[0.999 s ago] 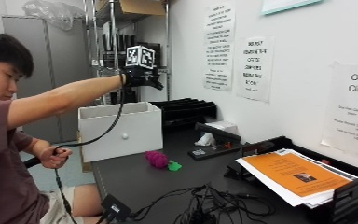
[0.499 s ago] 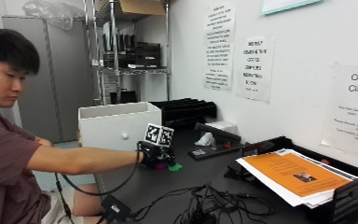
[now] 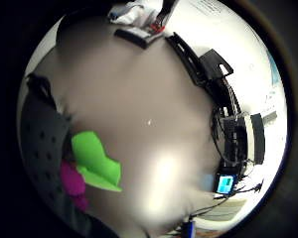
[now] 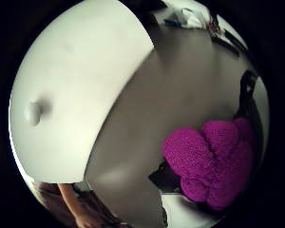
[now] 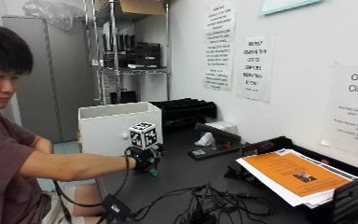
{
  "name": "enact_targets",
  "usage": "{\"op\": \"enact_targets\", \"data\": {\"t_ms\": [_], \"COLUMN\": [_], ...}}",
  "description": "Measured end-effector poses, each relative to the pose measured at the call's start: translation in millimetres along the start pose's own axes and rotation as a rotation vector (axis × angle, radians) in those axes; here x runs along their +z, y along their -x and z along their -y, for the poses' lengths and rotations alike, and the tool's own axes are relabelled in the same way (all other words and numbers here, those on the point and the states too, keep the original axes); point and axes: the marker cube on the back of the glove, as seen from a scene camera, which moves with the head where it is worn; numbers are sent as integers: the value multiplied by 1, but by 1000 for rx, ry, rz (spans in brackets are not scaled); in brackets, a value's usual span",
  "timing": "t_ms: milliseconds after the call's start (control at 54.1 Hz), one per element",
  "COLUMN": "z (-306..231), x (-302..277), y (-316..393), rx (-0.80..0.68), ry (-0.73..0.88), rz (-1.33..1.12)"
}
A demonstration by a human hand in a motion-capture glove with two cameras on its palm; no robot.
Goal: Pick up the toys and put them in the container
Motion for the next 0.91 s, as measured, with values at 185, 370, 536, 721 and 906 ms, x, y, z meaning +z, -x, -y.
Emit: {"op": "enact_targets", "data": {"t_ms": [185, 370, 536, 721, 906], "z": [-14, -15, 1, 29, 70], "x": [-15, -87, -190, -275, -348], "y": [-15, -34, -30, -3, 68], "rx": [74, 115, 115, 89, -8], "ry": [485, 426, 285, 176, 8], "rz": [27, 2, -54, -151, -199]}}
